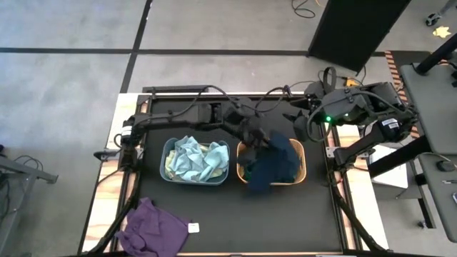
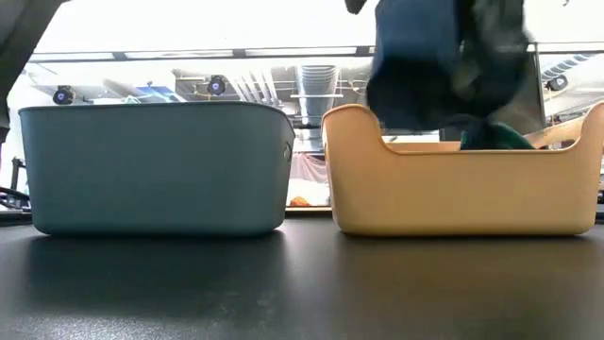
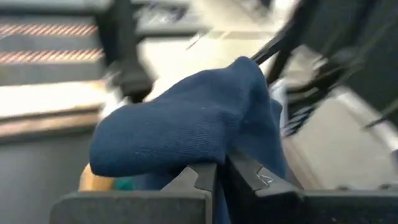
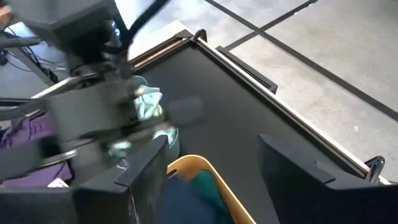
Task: Sort towels by color in basket
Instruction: Put the dark blue towel into the yellow bin
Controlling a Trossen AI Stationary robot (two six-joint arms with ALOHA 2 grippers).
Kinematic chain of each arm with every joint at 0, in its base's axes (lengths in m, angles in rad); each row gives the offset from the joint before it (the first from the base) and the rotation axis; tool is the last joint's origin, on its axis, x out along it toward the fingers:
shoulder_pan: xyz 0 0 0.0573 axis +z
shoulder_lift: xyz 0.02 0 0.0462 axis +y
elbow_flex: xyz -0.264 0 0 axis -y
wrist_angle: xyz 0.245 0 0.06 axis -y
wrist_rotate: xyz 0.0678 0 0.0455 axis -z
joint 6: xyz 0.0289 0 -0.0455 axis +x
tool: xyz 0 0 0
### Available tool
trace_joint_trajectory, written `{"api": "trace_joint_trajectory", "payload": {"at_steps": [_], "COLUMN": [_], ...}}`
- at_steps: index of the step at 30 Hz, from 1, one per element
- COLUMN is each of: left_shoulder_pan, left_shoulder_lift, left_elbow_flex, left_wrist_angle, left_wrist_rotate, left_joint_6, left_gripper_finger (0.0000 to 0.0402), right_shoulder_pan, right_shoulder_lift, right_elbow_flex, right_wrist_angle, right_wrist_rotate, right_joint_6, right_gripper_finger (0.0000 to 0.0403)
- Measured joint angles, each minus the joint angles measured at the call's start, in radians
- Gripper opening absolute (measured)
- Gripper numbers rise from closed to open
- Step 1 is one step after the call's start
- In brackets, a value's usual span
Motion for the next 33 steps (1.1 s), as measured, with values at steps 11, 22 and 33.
{"api": "trace_joint_trajectory", "payload": {"at_steps": [11, 22, 33], "left_shoulder_pan": [0.003, -0.04, -0.042], "left_shoulder_lift": [-0.043, -0.04, 0.1], "left_elbow_flex": [-0.148, -0.431, -0.429], "left_wrist_angle": [-0.258, 0.143, 0.077], "left_wrist_rotate": [-0.302, -0.181, -0.38], "left_joint_6": [0.189, 0.109, 0.05], "left_gripper_finger": [0.0, 0.0, 0.0], "right_shoulder_pan": [0.0, 0.0, 0.0], "right_shoulder_lift": [0.0, 0.0, 0.0], "right_elbow_flex": [0.0, 0.0, -0.001], "right_wrist_angle": [-0.019, -0.019, -0.022], "right_wrist_rotate": [0.0, 0.003, 0.003], "right_joint_6": [-0.018, -0.018, 0.07], "right_gripper_finger": [0.0232, 0.025, 0.0237]}}
